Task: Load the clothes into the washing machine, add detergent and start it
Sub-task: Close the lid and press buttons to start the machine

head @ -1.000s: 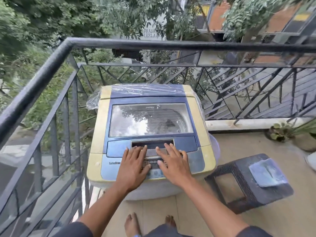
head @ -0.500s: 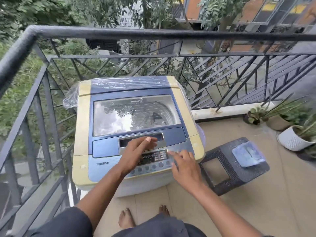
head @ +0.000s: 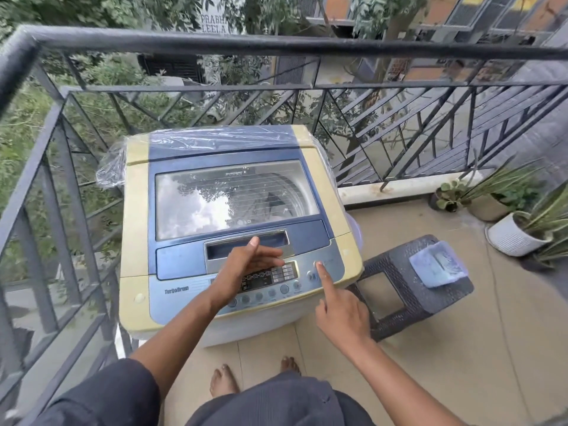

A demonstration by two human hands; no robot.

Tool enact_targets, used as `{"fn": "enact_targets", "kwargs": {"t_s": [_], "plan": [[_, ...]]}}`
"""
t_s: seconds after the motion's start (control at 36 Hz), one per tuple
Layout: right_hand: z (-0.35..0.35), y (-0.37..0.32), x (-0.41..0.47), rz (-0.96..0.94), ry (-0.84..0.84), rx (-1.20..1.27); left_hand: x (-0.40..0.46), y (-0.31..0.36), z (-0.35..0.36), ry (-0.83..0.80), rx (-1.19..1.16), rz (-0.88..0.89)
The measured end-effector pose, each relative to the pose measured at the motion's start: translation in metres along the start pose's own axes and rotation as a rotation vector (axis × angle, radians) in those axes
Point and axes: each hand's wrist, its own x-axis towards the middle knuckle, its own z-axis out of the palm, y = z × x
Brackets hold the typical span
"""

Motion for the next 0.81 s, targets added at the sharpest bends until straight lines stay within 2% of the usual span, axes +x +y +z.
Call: {"fn": "enact_targets", "kwargs": {"t_s": [0.69,0.81], "plan": [[0.020,-0.001,-0.007,0.033,0.001,0.074,0.002,0.008,-0.004,-0.044,0.059,-0.048],[0.022,0.002,-0.004,0.036,-0.003,0.021,0.002,0.008,-0.004,-0.035,0.057,-0.048]]}}
